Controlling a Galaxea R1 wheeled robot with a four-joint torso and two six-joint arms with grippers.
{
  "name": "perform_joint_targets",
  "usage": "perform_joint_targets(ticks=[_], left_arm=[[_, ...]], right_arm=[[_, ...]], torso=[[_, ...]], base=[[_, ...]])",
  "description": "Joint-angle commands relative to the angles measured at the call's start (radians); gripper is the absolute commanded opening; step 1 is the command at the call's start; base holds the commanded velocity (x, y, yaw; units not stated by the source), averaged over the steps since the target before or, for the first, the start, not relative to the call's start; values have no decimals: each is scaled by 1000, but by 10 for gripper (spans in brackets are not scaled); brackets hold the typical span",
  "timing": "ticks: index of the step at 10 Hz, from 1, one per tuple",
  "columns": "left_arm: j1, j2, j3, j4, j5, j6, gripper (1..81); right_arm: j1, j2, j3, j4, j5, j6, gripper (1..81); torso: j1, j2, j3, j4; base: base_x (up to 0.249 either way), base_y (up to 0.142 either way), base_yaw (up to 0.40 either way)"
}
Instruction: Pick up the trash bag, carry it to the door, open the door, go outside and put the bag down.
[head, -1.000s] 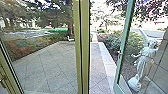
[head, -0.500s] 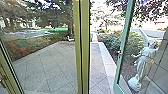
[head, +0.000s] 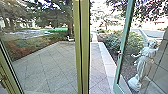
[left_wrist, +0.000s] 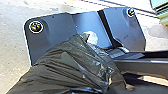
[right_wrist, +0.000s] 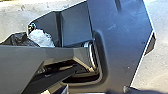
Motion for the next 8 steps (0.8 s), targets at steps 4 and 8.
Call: perform_joint_targets(ticks=[4,8], left_arm=[[-54,-2,1,7,62,6,10],[-54,-4,1,6,61,6,10]], right_arm=[[40,17,15,-14,-59,-12,811],[40,17,15,-14,-59,-11,811]], torso=[[0,0,0,0],[0,0,0,0]], base=[[0,0,-298],[0,0,-334]])
